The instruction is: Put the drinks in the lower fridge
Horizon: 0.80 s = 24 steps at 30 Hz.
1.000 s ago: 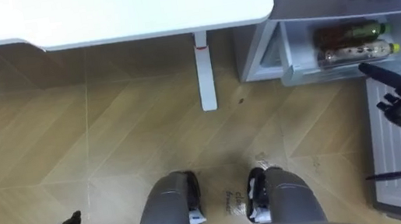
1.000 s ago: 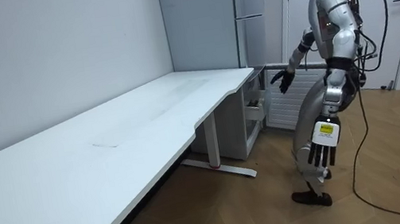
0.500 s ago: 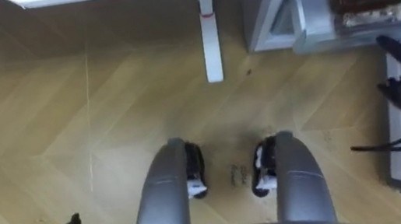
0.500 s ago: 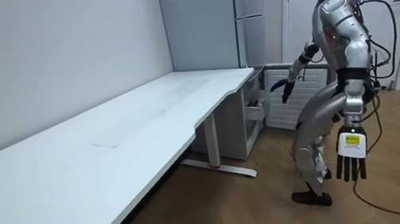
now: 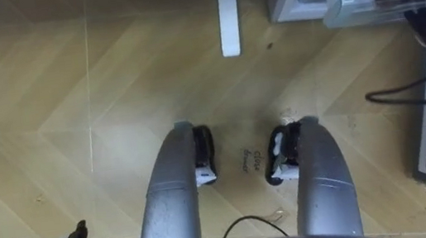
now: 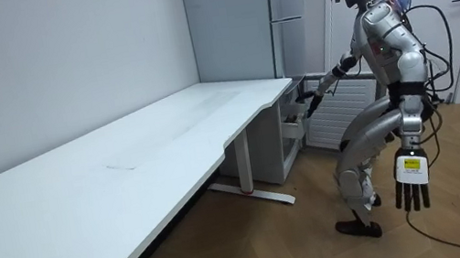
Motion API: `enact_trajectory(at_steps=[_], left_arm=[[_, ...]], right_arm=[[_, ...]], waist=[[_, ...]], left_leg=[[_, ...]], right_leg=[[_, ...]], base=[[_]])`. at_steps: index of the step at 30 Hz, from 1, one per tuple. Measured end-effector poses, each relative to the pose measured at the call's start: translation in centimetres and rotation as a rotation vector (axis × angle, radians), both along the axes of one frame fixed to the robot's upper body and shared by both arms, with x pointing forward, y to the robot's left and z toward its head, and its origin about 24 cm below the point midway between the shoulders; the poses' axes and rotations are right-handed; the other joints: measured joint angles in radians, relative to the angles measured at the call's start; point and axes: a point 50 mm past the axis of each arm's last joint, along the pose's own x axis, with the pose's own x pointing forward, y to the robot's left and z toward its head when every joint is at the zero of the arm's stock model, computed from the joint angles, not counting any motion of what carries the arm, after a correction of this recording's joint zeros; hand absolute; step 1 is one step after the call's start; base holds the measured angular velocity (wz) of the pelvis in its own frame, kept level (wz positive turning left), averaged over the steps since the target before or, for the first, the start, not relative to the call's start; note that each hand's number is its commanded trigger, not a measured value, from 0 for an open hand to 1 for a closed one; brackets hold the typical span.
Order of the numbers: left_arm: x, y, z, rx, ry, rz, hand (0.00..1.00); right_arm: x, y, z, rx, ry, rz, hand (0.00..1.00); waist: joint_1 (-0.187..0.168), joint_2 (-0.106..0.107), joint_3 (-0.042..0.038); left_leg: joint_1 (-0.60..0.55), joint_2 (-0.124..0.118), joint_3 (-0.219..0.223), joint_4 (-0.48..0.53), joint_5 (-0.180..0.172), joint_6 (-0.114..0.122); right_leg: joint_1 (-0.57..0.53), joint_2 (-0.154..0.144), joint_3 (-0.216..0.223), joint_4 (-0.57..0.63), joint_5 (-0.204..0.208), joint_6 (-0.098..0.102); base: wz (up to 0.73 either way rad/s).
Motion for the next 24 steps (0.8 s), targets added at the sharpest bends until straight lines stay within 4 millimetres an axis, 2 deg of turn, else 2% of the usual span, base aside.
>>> enact_trajectory(at_steps=[12, 14, 16, 19, 24], left_arm=[[0.2, -0.1, 0.1, -0.023, -0.026, -0.009, 0.0], [0.1, -0.1, 0.1, -0.025, -0.03, -0.01, 0.0], [-0.1, 0.0, 0.1, -0.027, -0.03, -0.008, 0.0], [-0.5, 0.0, 0.1, -0.026, -0.024, -0.003, 0.0], [-1.0, 0.3, 0.1, -0.024, -0.016, 0.016, 0.0]], right_arm=[[0.4, 0.2, 0.7, 0.027, -0.024, -0.021, 0.0], [0.5, 0.2, 1.0, 0.037, -0.03, -0.03, 0.0], [0.6, 0.3, 1.3, 0.045, -0.032, -0.04, 0.0], [0.4, 0.2, 1.1, 0.056, -0.025, -0.077, 0.0], [0.3, 0.1, 1.0, 0.06, -0.032, -0.094, 0.0]], waist=[[0.004, 0.01, 0.0023], [0.006, 0.01, 0.0023], [0.013, 0.01, 0.0023], [0.025, 0.009, 0.0029], [0.053, 0.013, 0.0035]], left_leg=[[0.003, 0.001, 0.006, -0.015, 0.002, -0.004], [0.003, 0.001, 0.006, -0.021, 0.004, -0.007], [0.005, 0.003, 0.006, -0.031, 0.007, -0.008], [0.017, 0.0, 0.009, -0.044, 0.011, -0.007], [0.036, -0.004, 0.0, -0.056, 0.014, -0.012]], right_leg=[[-0.004, -0.004, 0.002, -0.007, -0.003, -0.006], [-0.003, -0.013, -0.004, -0.012, -0.002, -0.008], [-0.001, -0.02, -0.015, -0.023, 0.004, -0.014], [0.01, -0.032, -0.026, -0.031, 0.01, -0.009], [0.034, -0.034, -0.042, -0.039, 0.007, -0.012]], base=[[-0.01], [0.0], [-0.06], [0.03], [0.05]])
